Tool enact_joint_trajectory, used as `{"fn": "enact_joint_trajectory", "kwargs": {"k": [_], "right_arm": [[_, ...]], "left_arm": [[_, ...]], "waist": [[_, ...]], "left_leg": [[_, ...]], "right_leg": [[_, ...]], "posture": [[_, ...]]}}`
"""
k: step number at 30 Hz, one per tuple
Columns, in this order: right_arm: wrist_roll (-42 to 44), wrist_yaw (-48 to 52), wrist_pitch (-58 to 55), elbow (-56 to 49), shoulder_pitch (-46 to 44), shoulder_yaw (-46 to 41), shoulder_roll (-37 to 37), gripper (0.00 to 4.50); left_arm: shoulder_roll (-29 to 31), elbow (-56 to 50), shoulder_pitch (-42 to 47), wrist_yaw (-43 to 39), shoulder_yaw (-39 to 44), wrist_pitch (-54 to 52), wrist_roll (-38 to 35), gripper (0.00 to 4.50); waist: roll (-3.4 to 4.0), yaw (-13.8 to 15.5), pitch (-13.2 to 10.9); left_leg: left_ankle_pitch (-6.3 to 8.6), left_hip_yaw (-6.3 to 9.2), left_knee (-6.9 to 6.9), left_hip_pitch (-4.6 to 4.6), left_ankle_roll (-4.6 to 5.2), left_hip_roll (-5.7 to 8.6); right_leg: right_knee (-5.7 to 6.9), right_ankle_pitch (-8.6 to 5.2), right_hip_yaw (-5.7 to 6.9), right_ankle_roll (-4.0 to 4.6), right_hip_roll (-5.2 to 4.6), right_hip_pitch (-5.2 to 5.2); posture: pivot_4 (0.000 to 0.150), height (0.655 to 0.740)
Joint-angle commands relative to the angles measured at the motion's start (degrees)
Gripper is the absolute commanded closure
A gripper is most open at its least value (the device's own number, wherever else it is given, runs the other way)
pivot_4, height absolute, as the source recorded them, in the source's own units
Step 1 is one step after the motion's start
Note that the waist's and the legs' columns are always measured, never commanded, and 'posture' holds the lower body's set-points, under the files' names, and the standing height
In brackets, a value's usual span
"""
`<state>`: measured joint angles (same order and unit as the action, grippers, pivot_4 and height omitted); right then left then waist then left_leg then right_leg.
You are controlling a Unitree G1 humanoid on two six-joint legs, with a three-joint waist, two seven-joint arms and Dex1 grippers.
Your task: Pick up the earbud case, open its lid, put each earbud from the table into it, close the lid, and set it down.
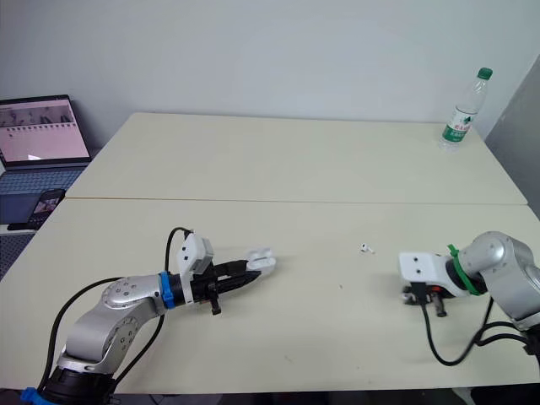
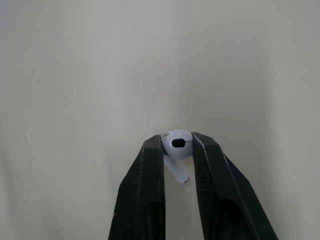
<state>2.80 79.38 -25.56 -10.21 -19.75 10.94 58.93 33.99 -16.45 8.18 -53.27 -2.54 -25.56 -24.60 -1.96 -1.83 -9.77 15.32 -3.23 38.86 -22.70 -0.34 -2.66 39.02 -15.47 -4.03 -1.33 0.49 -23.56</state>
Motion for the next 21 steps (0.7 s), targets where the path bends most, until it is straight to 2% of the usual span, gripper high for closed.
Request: {"fn": "enact_joint_trajectory", "kwargs": {"k": [1,6,11,15,21], "right_arm": [[7.32,-6.78,-13.51,-5.09,-3.6,-7.73,-4.65,4.1],[14.54,-23.35,-31.73,-7.88,-11.04,-18.02,-19.45,4.1],[22.05,-37.58,-42.26,-12.72,-16.74,-28.84,-35.55,4.1],[27.68,-43.27,-43.19,-14.68,-18.02,-33.03,-42.99,4.1],[31.53,-47.85,-38.47,-16.3,-16.58,-31.97,-47.18,4.1]], "left_arm": [[-2.06,-4.66,1.0,1.28,-2.27,0.53,-0.39,3.69],[-10.29,-7.88,1.56,9.74,-6.35,-0.78,1.03,3.69],[-19.41,-3.47,6.56,18.34,-7.78,2.22,5.49,3.69],[-25.18,1.6,11.1,22.95,-10.46,5.9,9.99,3.69],[-30.85,8.07,14.61,28.36,-12.39,10.24,15.11,3.69]], "waist": [[0.0,-0.01,0.0],[-0.01,0.06,0.0],[0.0,0.12,0.02],[0.03,0.11,0.03],[0.03,0.05,0.03]], "left_leg": [[0.0,-0.01,0.0,0.01,0.0,0.01],[0.0,0.04,0.06,-0.02,0.0,0.04],[0.0,0.27,0.06,-0.13,0.0,0.08],[0.0,0.29,0.03,-0.18,0.0,0.13],[0.01,0.28,-0.01,-0.21,0.01,0.17]], "right_leg": [[0.0,0.0,0.0,0.0,0.0,0.01],[0.0,0.05,-0.06,-0.05,0.0,0.04],[0.01,0.06,0.0,-0.05,0.07,0.04],[-0.03,0.06,0.02,-0.05,0.22,0.03],[-0.05,0.07,0.0,-0.08,0.22,0.01]], "posture": [[0.15,0.7362],[0.15,0.7362],[0.15,0.7362],[0.15,0.7362],[0.15,0.7362]]}}
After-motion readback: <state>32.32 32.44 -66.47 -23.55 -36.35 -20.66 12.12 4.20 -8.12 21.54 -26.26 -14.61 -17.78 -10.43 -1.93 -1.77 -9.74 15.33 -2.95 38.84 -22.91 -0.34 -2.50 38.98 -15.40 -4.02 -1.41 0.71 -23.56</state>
